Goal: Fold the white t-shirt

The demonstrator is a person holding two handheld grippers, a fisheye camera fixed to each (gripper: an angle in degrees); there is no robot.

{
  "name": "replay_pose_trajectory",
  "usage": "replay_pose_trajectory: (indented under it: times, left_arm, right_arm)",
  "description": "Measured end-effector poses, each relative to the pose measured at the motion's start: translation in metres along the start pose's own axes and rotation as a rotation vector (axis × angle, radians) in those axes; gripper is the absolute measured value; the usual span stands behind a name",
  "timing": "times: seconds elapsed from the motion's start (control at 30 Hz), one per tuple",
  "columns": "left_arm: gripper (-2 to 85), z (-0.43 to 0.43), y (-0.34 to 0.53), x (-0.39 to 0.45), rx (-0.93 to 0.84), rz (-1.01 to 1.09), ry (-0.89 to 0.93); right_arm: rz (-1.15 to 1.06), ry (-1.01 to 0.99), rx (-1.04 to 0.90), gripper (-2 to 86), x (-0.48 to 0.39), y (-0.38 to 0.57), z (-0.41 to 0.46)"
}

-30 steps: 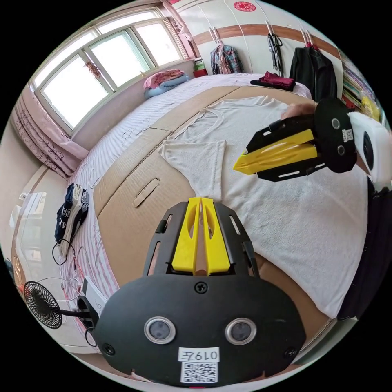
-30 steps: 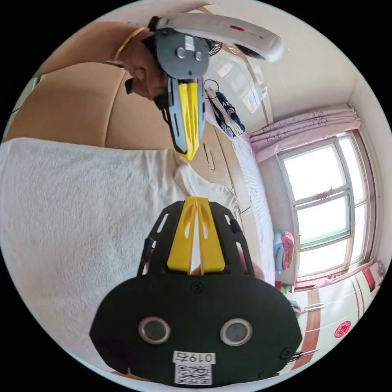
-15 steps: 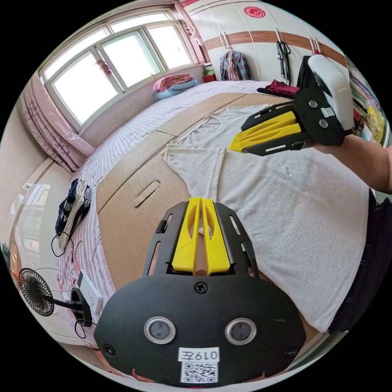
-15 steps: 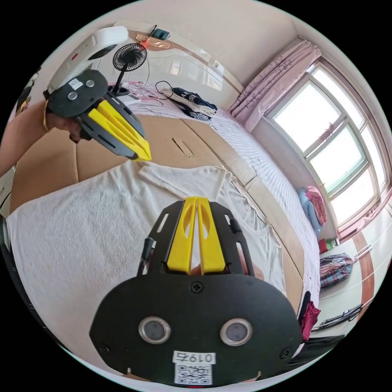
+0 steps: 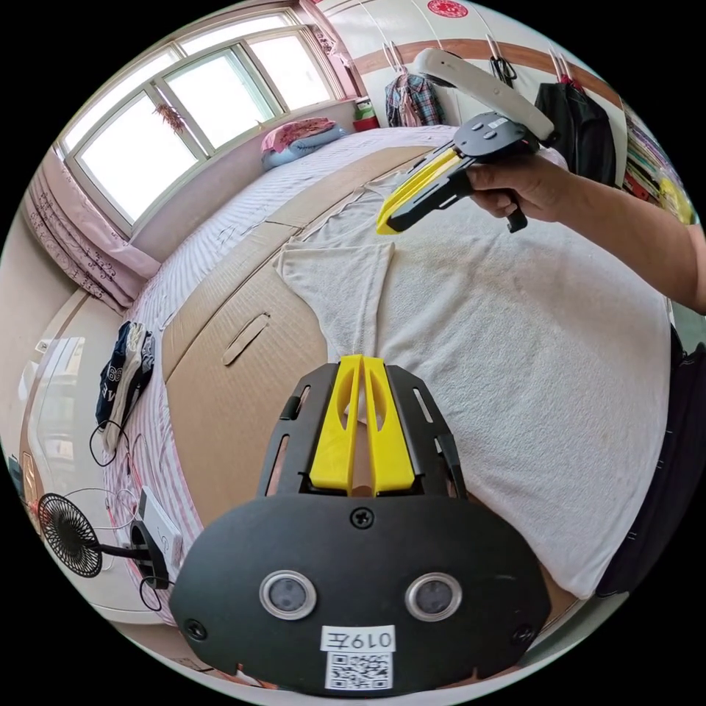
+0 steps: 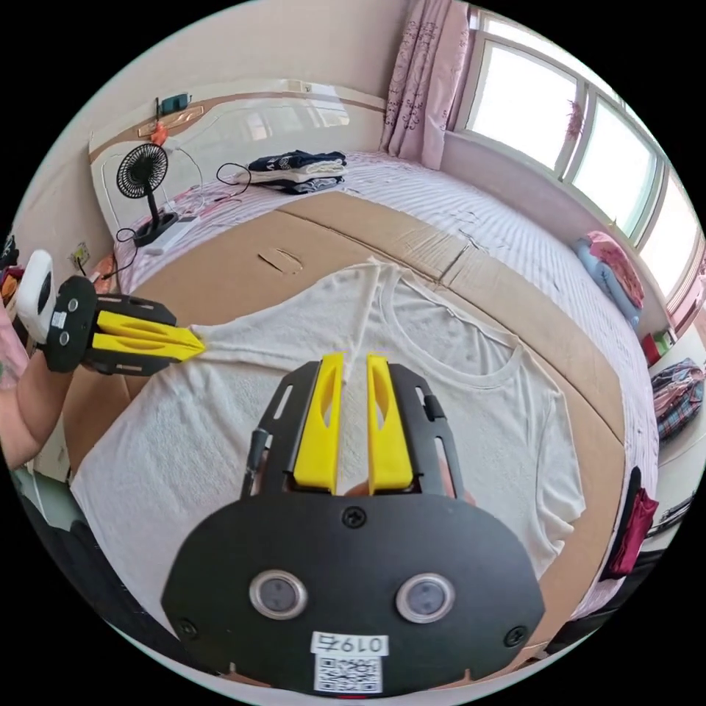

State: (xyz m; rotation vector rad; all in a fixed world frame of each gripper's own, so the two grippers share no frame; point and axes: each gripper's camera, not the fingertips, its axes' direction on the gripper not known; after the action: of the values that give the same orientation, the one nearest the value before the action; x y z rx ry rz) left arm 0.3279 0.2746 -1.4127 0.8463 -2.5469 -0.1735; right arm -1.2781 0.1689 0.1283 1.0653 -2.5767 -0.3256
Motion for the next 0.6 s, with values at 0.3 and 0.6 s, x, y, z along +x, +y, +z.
replay_pose_trajectory:
  times: [0.3, 0.6]
  left_arm:
    - [0.7, 0.021, -0.004, -0.019, 0.001, -0.001, 0.003]
    - [0.8, 0.047, -0.005, -0.046, -0.003, -0.005, -0.008]
  right_arm:
    - [0.041, -0.045, -0.066, 0.1, 0.018, -0.037, -0.026]
    - [-0.026, 0.07, -0.098, -0.7, 0.021, -0.076, -0.059]
